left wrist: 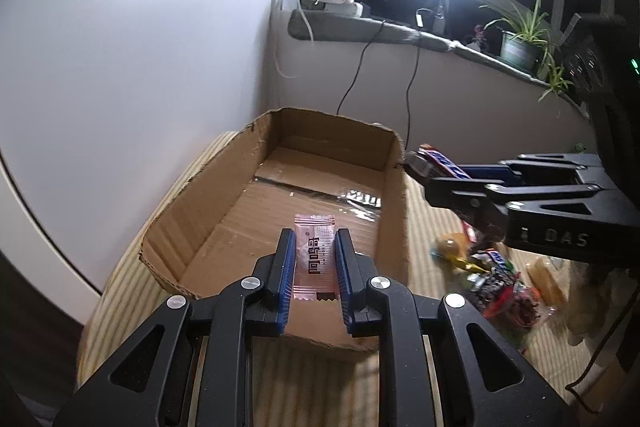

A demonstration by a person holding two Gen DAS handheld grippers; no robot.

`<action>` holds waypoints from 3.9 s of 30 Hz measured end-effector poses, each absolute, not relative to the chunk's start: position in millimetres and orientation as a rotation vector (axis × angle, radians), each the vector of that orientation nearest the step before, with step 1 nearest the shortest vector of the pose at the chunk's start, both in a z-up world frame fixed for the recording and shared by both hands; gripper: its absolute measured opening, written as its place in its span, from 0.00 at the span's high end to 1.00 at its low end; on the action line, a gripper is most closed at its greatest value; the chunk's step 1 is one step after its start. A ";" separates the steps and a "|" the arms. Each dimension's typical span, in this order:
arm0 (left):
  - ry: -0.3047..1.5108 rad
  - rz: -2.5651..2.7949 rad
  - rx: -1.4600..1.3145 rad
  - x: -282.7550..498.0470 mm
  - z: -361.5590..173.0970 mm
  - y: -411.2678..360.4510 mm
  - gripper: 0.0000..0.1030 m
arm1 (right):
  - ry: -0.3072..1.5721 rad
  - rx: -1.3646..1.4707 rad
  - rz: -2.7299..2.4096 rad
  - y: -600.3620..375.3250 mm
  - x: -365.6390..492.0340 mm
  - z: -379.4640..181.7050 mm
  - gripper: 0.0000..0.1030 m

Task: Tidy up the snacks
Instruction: 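Grasp the pink packet with the left tool while the right tool grasps the Snickers bar, then release the pink packet and Snickers bar into the cardboard box with both tools, then move both tools to the wrapped bread loaf and close the right tool on it, then lift the bread loaf with the right tool and carry it over the box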

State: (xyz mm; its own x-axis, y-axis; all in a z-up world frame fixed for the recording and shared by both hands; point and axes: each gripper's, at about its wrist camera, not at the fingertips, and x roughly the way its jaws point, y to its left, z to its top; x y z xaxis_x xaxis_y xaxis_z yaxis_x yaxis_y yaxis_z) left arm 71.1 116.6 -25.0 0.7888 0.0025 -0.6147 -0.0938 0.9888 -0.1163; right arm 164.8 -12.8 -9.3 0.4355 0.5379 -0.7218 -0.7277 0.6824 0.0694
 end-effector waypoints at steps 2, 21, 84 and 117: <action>0.665 0.056 -0.149 74.0 -27.2 120.3 0.82 | 0.795 -0.280 0.806 -2.2 170.5 -13.2 0.71; 0.684 0.064 -0.138 82.9 -33.5 126.0 0.78 | 0.836 -0.335 0.829 44.5 189.9 -36.0 0.63; 0.932 -0.504 -0.197 98.7 -65.6 -117.2 0.40 | 1.056 0.045 0.554 -287.2 179.2 -74.7 0.04; 0.893 -0.523 -0.105 113.3 -57.3 -135.7 0.40 | 1.121 0.105 0.592 -281.8 178.2 -67.1 0.35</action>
State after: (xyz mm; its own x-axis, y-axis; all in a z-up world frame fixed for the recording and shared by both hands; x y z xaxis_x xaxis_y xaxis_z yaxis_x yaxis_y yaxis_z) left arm 113.3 -135.7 -57.3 0.5110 -0.4767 -0.7153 0.3913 0.8699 -0.3002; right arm 178.2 -281.8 -67.1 0.2988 0.4959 -0.8153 -0.3933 0.8424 0.3682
